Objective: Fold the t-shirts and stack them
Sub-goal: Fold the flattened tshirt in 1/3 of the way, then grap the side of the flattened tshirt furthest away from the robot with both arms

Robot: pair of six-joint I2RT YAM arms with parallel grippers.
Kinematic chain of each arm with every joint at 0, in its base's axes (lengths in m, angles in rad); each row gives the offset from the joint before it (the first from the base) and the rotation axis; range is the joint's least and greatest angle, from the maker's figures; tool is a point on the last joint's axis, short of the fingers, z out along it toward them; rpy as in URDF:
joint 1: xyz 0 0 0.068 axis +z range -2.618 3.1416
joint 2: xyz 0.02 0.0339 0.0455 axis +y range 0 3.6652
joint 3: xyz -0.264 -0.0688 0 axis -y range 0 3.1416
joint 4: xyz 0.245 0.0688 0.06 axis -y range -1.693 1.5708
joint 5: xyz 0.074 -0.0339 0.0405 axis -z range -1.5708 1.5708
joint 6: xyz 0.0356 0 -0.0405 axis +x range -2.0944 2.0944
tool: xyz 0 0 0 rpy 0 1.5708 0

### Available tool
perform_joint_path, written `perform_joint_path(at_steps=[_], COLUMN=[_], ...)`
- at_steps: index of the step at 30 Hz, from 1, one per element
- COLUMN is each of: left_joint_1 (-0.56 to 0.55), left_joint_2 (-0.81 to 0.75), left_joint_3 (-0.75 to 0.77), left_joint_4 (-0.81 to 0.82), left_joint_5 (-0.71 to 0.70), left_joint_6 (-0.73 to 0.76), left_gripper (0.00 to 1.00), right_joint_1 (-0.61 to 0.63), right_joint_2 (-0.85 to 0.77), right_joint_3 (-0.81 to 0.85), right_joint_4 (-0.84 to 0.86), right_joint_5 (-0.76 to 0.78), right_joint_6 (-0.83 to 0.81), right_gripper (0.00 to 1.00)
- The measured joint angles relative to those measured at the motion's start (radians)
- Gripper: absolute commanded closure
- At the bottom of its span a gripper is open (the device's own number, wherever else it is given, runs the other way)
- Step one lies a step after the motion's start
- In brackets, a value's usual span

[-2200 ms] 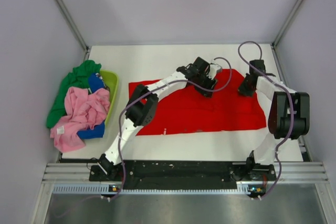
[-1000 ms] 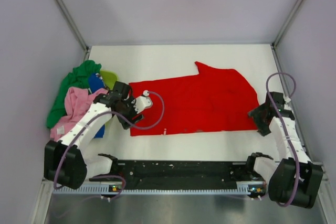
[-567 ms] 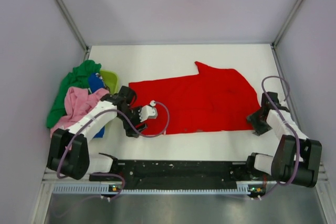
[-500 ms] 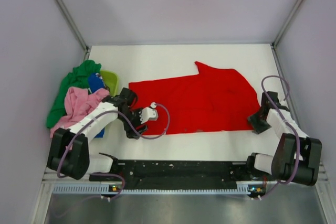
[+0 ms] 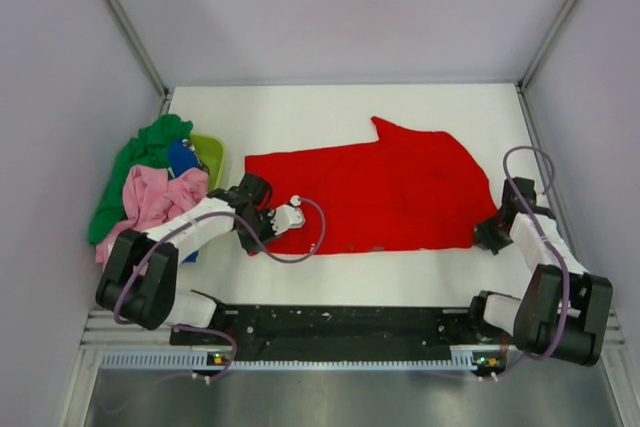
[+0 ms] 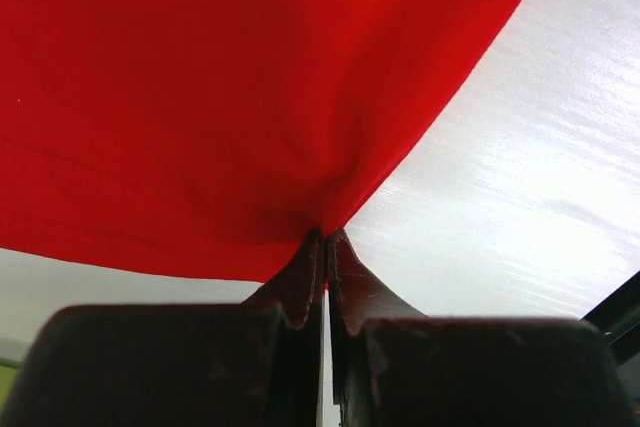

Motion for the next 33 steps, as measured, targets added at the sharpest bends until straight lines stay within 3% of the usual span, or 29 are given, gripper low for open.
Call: perform_joint_path(at_steps=[6, 12, 15, 17, 20, 21, 27, 30, 33], left_joint_1=[0.0, 0.0, 0.0, 0.0, 0.0, 0.001, 0.089, 0.182, 0.268], left_joint_2=[-0.069, -0.132, -0.148, -0.15, -0.148, -0.141, 0.001, 0.113, 0.248], left_joint_3=[-0.046, -0.052, -0.048, -0.037, 0.006, 0.036, 0.326, 0.492, 0.649], left_joint_4=[-0.013, -0.15, -0.225, -0.273, -0.335, -0.352, -0.361, -0.317, -0.276], left_joint_5=[0.006, 0.056, 0.076, 0.09, 0.106, 0.109, 0.114, 0.116, 0.122], left_joint_6=[0.006, 0.039, 0.066, 0.083, 0.088, 0.084, 0.005, -0.065, -0.148], left_gripper=[1.0, 1.0, 0.68, 0.55, 0.4, 0.39, 0.38, 0.39, 0.4], right_joint_1=[-0.009, -0.013, -0.013, -0.013, -0.013, -0.013, 0.013, 0.106, 0.246], right_joint_2=[-0.141, -0.28, -0.305, -0.316, -0.325, -0.328, -0.323, -0.283, -0.127], right_joint_3=[-0.012, -0.012, -0.012, -0.012, -0.005, 0.004, 0.177, 0.291, 0.465], right_joint_4=[-0.09, -0.217, -0.285, -0.327, -0.367, -0.375, -0.305, -0.2, -0.101], right_joint_5=[0.013, 0.038, 0.038, 0.038, 0.034, 0.029, -0.015, 0.001, 0.034], right_joint_6=[0.031, 0.073, 0.099, 0.113, 0.121, 0.119, 0.011, -0.062, -0.162], right_gripper=[1.0, 1.0, 0.99, 0.74, 0.5, 0.44, 0.19, 0.19, 0.19])
